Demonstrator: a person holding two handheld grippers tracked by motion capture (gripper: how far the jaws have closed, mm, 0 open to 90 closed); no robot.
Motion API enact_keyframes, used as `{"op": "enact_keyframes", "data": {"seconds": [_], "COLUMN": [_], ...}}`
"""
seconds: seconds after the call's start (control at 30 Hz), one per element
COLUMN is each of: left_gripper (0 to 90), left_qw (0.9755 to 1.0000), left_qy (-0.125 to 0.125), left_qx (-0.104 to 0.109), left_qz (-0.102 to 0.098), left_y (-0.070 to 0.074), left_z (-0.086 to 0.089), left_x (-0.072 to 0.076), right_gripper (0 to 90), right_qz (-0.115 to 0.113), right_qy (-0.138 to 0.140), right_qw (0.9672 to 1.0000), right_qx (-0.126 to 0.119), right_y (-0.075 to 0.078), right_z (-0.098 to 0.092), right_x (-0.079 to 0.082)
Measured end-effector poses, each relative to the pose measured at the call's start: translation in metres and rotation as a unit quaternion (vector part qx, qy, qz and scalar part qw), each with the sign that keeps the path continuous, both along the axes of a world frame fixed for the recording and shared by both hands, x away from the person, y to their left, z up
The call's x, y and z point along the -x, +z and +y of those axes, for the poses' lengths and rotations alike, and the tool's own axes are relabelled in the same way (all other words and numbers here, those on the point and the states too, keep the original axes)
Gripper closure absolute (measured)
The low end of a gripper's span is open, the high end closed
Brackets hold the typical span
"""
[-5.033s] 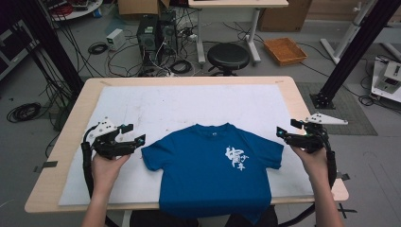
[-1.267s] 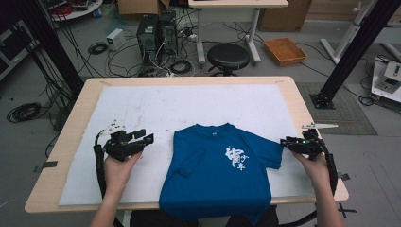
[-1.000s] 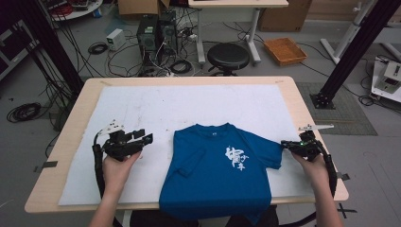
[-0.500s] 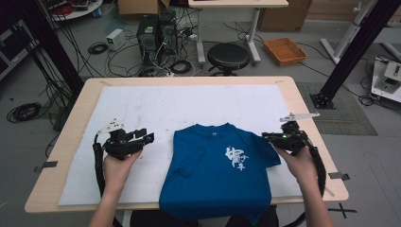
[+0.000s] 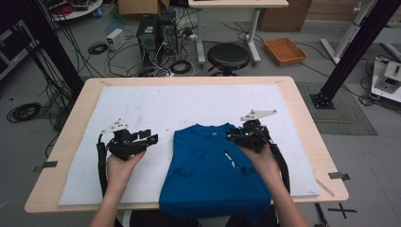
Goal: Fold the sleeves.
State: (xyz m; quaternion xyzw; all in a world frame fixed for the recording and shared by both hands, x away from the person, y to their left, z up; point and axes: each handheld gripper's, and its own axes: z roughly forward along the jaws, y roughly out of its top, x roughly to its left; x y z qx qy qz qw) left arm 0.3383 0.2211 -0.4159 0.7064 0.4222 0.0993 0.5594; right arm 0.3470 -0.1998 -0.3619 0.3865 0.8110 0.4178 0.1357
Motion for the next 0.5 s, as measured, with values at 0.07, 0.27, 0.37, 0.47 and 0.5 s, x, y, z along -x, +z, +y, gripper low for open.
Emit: {"op": "enact_keyframes", "data": {"seconds": [0.07,0.27,0.37,0.47,0.5], "left_gripper": [48.7,45.1,44.4,44.1,43.8], "left_qw": [1.0,0.9994,0.9982,0.9971,0.9966], "left_qy": [0.001,0.004,0.007,0.012,0.013], "left_qx": [-0.004,-0.022,-0.043,-0.056,-0.06], "left_qz": [-0.003,-0.028,-0.041,-0.051,-0.055], "left_y": [0.0,0.003,0.005,0.006,0.006], "left_z": [-0.001,-0.005,-0.006,-0.007,-0.007], "left_x": [0.0,0.004,0.006,0.007,0.007], "right_gripper": [63.7,49.3,43.0,41.6,39.9], "right_qz": [-0.018,-0.041,-0.039,-0.047,-0.05], "right_qy": [-0.01,-0.063,-0.096,-0.107,-0.11], "right_qw": [0.9997,0.9957,0.9916,0.9896,0.9888], "right_qx": [-0.011,-0.053,-0.079,-0.084,-0.088], "right_y": [0.001,-0.005,-0.011,-0.011,-0.011], "right_z": [-0.016,-0.066,-0.098,-0.111,-0.117], "right_x": [0.001,0.002,0.001,0.002,0.002]}}
